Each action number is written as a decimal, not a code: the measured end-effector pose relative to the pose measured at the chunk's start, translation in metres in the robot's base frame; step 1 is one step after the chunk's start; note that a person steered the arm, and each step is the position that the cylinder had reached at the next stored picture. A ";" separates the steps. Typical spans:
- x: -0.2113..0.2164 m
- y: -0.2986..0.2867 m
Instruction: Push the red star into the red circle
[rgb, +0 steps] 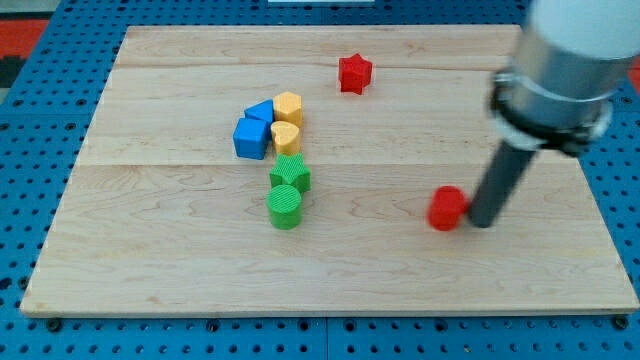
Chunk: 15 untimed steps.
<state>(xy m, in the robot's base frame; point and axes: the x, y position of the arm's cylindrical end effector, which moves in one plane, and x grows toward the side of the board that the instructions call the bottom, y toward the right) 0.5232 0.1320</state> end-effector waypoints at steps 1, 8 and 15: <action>-0.004 -0.108; -0.191 -0.114; -0.122 -0.094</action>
<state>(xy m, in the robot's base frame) 0.4009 0.0384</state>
